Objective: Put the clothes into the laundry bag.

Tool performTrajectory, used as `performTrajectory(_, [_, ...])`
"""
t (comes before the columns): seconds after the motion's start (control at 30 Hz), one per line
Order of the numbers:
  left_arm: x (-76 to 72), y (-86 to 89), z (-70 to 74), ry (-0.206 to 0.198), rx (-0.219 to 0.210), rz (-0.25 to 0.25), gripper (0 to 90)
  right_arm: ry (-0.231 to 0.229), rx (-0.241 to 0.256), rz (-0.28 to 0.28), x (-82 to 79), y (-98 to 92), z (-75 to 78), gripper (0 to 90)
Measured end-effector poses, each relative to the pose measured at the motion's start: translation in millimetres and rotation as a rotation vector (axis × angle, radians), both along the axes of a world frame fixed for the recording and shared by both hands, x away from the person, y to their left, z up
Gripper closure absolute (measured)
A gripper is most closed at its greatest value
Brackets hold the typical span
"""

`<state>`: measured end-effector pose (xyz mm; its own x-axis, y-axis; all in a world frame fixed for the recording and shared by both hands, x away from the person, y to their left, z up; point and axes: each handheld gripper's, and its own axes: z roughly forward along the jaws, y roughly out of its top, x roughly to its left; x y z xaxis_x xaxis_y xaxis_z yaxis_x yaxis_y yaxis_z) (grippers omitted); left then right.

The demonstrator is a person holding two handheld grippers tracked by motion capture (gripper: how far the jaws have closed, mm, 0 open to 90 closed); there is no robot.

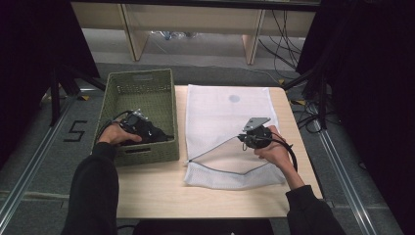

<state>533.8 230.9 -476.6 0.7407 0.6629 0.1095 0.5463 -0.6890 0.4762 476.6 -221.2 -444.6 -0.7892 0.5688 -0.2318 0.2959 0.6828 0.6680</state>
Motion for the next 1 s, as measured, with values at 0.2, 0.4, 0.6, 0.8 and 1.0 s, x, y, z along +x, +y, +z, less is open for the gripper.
performTrajectory(0.2, [14.1, -8.1, 9.7, -0.096, 0.039, 0.265, 59.3, 0.008, 0.012, -0.017, -0.1, -0.7, 0.2, 89.8])
performTrajectory(0.4, [19.7, -5.3, 11.6, -0.047, -0.081, 0.335, 43.9, 0.017, 0.006, -0.013, 1.5, -4.1, 1.1, 89.7])
performTrajectory(0.6, [7.9, 14.0, 24.1, -0.017, -0.163, 0.233, 22.5, 0.019, 0.007, -0.012, 0.5, -2.8, 0.7, 89.6])
performTrajectory(0.8, [2.9, 15.5, 20.2, 0.032, -0.017, 0.173, 16.8, 0.01, 0.0, -0.004, 1.6, -0.5, -1.3, 89.4])
performTrajectory(1.0, [17.4, 10.1, -6.2, -0.021, 0.024, 0.23, 0.0, 0.031, -0.006, -0.008, 1.0, -0.3, -1.1, 89.0])
